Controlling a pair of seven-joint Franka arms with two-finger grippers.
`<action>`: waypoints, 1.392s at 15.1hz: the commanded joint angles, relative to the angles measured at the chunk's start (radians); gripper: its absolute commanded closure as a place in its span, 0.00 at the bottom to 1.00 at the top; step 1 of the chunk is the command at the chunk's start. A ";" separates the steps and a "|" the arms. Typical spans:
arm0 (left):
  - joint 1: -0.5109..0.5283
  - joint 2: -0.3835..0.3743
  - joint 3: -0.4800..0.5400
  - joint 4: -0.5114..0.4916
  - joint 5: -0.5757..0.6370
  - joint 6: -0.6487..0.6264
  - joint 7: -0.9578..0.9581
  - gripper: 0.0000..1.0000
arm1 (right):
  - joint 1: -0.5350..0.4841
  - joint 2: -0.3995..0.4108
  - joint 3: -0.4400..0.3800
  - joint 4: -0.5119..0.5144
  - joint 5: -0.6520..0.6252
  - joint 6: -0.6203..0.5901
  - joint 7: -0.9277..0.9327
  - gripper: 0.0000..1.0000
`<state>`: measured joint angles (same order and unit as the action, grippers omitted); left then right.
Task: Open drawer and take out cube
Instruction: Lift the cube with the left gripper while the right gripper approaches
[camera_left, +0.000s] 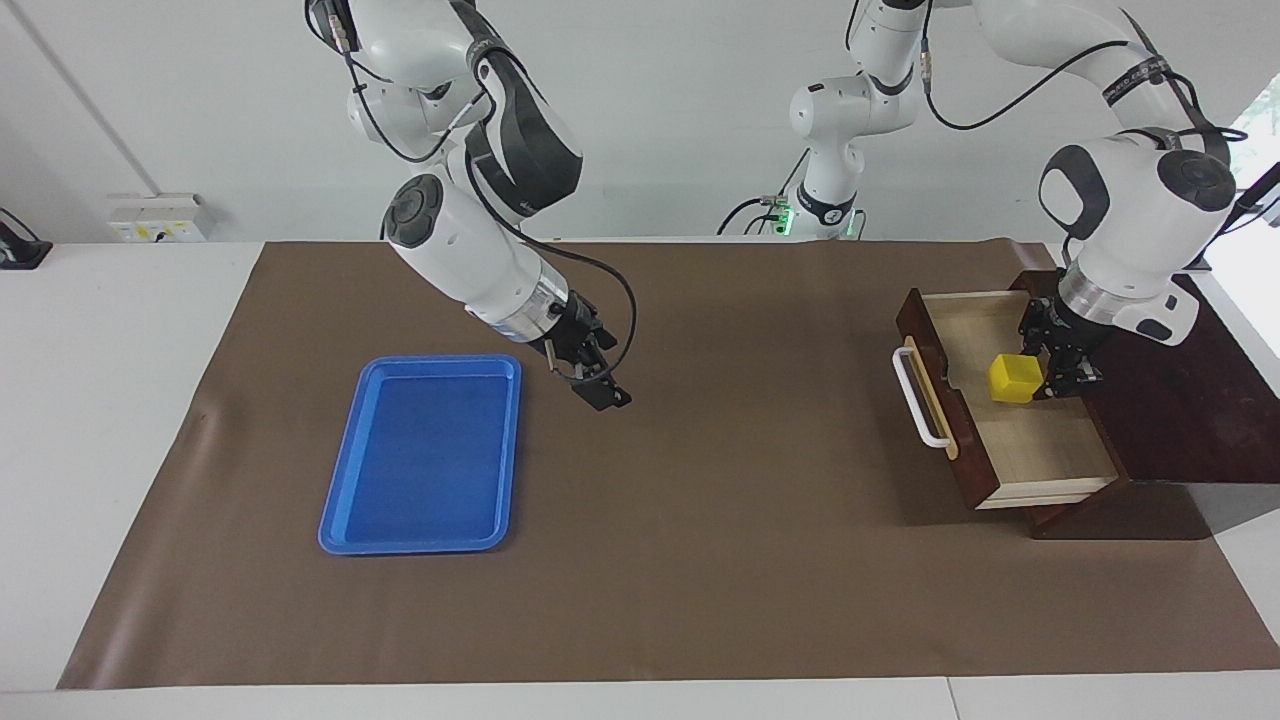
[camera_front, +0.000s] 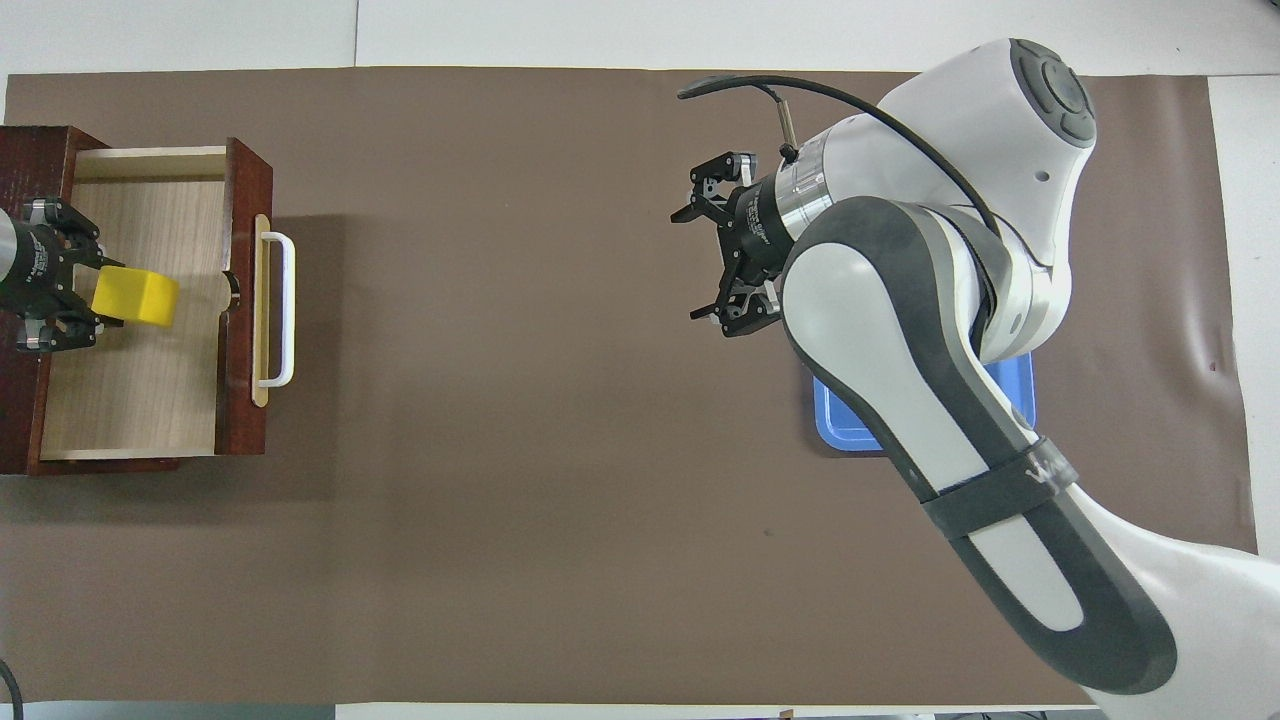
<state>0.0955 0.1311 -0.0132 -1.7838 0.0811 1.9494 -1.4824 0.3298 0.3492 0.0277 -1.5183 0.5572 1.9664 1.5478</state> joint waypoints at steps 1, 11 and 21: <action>-0.028 0.001 -0.002 0.090 0.002 -0.102 -0.015 1.00 | -0.011 0.008 0.006 0.015 0.017 0.000 0.014 0.00; -0.256 0.005 -0.004 0.202 -0.041 -0.244 -0.352 1.00 | -0.014 0.008 0.006 0.015 0.017 -0.004 0.014 0.00; -0.456 0.005 -0.002 0.198 -0.135 -0.190 -0.772 1.00 | 0.011 0.008 0.006 0.015 0.020 0.003 0.035 0.00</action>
<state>-0.3037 0.1326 -0.0319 -1.5973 -0.0348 1.7414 -2.1826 0.3339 0.3492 0.0281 -1.5182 0.5580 1.9664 1.5495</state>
